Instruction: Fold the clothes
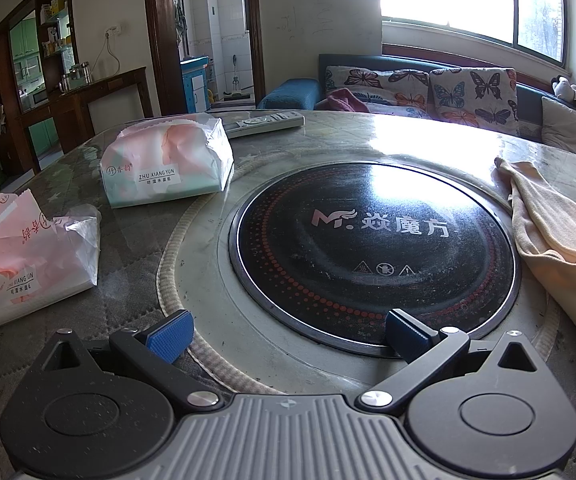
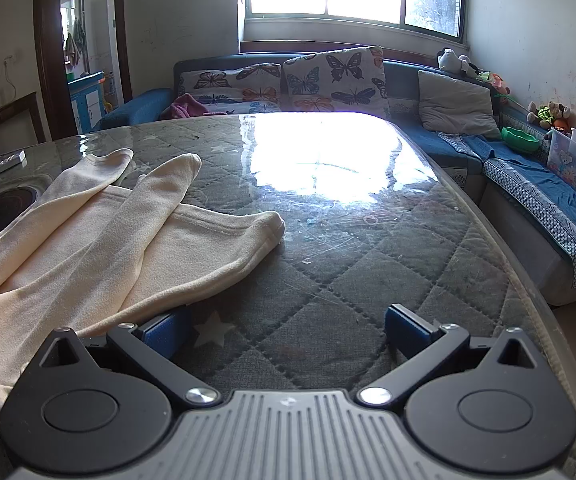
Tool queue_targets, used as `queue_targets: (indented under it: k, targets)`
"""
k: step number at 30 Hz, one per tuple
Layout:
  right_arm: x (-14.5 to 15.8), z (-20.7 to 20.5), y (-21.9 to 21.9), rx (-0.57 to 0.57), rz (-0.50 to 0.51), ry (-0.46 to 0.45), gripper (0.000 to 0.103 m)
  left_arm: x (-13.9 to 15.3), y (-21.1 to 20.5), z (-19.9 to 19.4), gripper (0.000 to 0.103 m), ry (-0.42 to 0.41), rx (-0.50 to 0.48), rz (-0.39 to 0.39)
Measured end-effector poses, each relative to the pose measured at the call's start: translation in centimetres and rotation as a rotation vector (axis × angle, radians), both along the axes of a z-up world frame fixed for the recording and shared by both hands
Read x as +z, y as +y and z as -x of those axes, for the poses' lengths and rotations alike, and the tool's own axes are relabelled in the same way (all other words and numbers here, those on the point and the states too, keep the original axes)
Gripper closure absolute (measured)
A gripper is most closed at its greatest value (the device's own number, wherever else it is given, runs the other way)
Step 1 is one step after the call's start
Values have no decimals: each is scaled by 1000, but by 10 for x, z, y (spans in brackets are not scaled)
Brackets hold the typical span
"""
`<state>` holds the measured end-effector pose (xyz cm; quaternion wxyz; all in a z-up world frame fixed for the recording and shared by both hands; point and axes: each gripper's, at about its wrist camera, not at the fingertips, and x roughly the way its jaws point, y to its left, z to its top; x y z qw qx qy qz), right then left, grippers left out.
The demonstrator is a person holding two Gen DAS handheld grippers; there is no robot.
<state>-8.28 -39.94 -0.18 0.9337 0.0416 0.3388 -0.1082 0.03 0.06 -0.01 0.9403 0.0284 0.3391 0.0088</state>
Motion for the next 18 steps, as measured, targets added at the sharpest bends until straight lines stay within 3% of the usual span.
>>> queue_targets:
  k: [18]
  targets:
    - [4, 4, -1, -11, -19, 11, 0, 7, -10, 15, 0, 4, -6, 6]
